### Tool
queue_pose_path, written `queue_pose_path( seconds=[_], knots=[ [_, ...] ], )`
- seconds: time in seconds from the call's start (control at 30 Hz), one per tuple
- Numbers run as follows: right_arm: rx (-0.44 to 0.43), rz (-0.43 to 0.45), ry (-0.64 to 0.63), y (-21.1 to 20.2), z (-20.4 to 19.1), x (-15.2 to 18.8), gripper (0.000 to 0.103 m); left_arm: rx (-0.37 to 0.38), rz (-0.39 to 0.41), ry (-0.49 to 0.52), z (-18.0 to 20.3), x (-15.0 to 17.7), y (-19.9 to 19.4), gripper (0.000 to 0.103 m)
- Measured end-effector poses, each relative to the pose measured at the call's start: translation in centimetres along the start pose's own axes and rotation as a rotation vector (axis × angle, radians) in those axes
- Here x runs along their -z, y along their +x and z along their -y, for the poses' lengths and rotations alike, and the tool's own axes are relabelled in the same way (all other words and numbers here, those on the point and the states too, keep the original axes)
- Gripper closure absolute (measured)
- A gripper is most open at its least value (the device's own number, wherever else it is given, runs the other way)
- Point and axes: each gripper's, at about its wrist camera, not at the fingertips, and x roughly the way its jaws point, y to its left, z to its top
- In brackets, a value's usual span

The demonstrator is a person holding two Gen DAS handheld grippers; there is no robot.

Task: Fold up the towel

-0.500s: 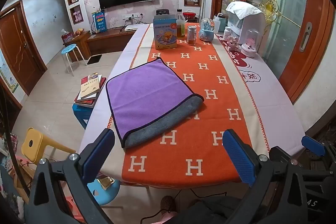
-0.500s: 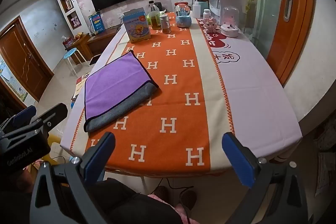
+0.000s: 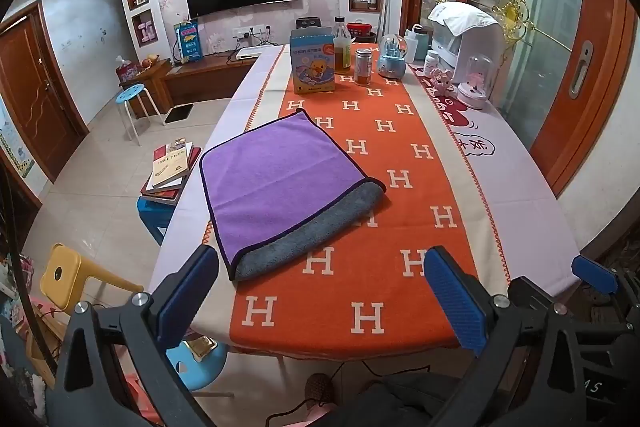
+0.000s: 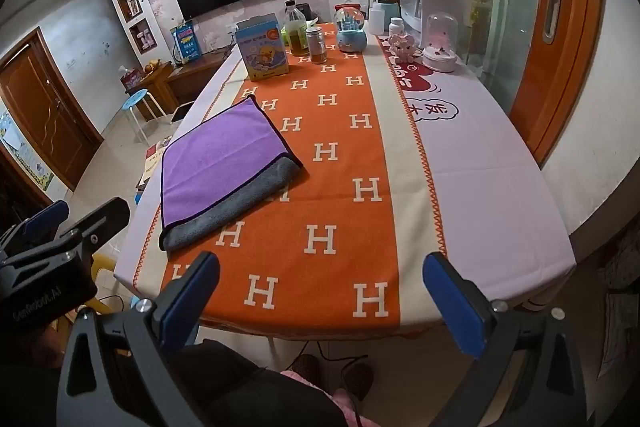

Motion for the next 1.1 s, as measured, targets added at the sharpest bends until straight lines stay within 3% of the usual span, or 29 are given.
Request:
queue_pose_path(
  seconds=[1.1],
  knots=[
    [0.024, -0.007, -0.022, -0.4, -0.8, -0.3, 0.001, 0.004, -0.038, -0.006, -0.9, 0.6, -0.1, 0.001]
  ],
)
